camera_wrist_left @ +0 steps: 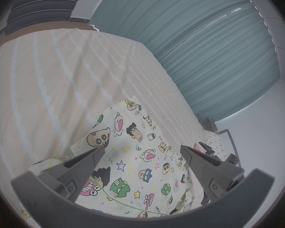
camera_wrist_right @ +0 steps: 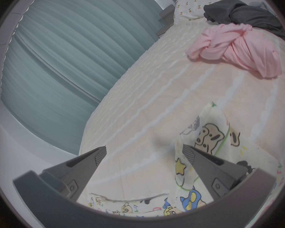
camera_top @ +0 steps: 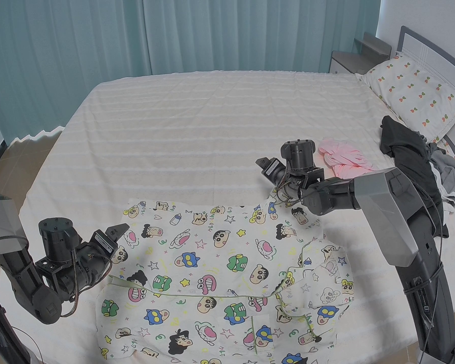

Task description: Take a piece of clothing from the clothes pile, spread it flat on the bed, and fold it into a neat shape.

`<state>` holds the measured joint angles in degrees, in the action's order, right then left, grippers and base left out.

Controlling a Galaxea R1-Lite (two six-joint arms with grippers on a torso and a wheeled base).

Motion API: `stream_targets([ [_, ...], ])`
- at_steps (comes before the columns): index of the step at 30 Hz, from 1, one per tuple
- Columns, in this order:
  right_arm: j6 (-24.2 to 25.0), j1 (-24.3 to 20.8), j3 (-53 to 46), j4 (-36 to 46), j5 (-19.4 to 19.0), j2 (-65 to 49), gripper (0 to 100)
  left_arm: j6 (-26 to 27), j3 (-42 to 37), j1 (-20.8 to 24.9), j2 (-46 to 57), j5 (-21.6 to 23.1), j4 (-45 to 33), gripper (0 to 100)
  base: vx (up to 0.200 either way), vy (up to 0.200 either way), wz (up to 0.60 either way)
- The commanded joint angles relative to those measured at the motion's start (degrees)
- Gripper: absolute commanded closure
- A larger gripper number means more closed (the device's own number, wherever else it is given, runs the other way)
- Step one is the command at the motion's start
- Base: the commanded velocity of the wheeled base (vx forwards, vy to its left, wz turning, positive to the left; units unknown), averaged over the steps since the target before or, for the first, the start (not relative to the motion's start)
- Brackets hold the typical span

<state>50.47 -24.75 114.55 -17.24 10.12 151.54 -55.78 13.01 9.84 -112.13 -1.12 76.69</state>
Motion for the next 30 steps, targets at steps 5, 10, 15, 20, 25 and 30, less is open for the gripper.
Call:
stream_targets([
  [5, -1.7, 2.6, -8.3, -0.1, -0.8, -12.8, 0, 0.1, -0.6, 0.1, 0.4, 0.4, 0.0, 0, 0.000, 0.000, 0.00],
  [10, -5.0, 5.1, -27.9, -2.0, -3.5, -21.7, 0, 0.2, -0.7, 0.2, 0.2, 0.4, 0.0, 0, 0.000, 0.000, 0.00],
  [15, -10.1, 8.8, -50.0, -12.6, -7.6, -28.8, 0, 1.3, -1.2, 0.5, 0.2, 0.3, 0.0, 0, 0.000, 0.000, 0.00],
  [20, -14.2, 10.2, -66.0, -22.8, -9.4, -31.2, 0, 2.7, -2.0, 1.1, -0.1, 0.4, 0.0, 0, 0.000, 0.000, 0.00],
  [25, -15.0, 9.0, -79.5, -35.7, -9.7, -33.2, 0, 2.7, -2.0, 1.5, -0.1, 0.2, 0.0, 0, 0.000, 0.000, 0.00],
  [30, -15.7, 4.3, -88.5, -42.2, -9.2, -36.1, 0, 2.8, -2.1, 1.6, -0.2, 0.3, 0.0, 0, 0.000, 0.000, 0.00],
])
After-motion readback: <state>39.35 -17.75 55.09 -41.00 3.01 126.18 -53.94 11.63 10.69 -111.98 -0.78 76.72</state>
